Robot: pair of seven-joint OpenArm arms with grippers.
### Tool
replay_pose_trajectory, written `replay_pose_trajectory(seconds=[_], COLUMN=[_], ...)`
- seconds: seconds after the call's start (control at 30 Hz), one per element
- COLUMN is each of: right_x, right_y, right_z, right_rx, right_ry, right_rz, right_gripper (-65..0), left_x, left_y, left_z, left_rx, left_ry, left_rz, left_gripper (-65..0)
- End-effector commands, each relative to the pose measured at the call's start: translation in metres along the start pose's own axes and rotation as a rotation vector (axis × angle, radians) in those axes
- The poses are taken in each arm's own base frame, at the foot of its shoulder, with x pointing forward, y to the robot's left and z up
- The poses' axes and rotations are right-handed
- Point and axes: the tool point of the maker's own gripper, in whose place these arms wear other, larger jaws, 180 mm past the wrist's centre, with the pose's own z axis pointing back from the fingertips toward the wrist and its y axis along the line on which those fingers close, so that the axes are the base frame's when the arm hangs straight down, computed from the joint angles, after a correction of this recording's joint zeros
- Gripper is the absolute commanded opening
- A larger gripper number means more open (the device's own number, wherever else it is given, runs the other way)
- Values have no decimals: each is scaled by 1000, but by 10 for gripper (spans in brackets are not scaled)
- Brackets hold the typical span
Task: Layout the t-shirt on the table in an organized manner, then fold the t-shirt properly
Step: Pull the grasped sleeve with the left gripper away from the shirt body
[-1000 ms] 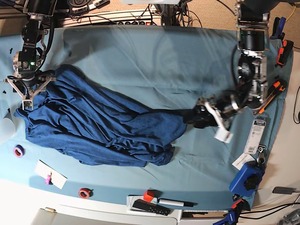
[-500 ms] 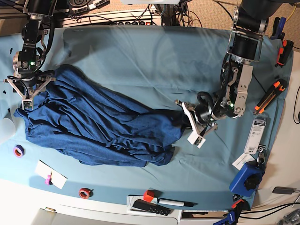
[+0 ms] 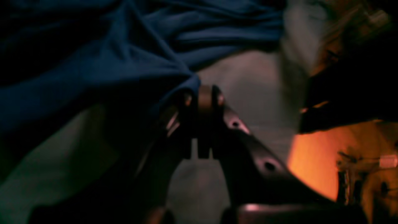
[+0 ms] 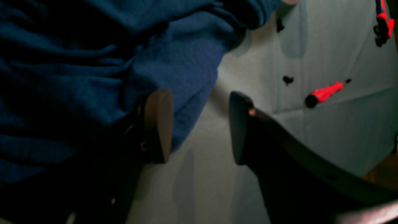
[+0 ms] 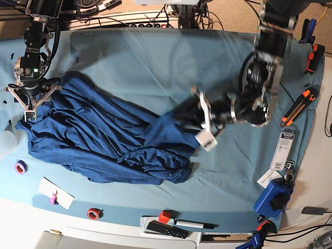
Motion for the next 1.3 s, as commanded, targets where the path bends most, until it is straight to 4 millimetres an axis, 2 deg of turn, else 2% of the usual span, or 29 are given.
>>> replay_pose_trajectory(seconds=[0.0,0.1,0.27,0.4,0.5,0.53,0.67,0.8,0.83,0.9,1.0,1.07,1.13,1.27], right_x=[15,16,17,21,25,27,23,10,7,2,-8,-9,-5,13], right_y=[-14,-14,-25,-36,-44,-47,-47,-24,-16,1,26,35,34,16], right_z=[3,3,4,5,6,6,5,1,-1,-7,-17,-26,-34,-38], right_rx=[-36,-39,-96,-117,-136,-139,-124,-48,-33,2,41,55,48,34], right_ry=[-49,-55,-57,-62,-67,-71,-55,-12,-16,-29,-17,-6,0,-19], right_rz=[4,11,57,79,94,98,25,-38,-54,-92,-166,-219,-283,-415], right_gripper=[-361,-361,-361,-361,-361,-361,-361,-354,-334,-301,-298,-298,-298,-298], left_x=[21,25,17,11,-3,1,-6,-3,-3,-3,-3,-3,-3,-3], left_y=[-17,-58,-122,-160,-159,-163,-149,-137,-136,-135,-135,-137,-138,-138], left_z=[4,15,41,61,68,72,81,88,89,90,90,90,90,90], left_rx=[-37,-70,-114,-114,-75,-94,-23,29,35,38,37,26,25,25], left_ry=[-63,-90,-93,-87,-73,-109,-96,-103,-103,-102,-103,-101,-101,-102], left_rz=[-66,-157,-269,-305,-211,-187,-144,-150,-151,-151,-153,-171,-173,-173], left_gripper=[-650,-650,-650,-650,-650,-650,-650,-650,-650,-650,-650,-650,-650,-650])
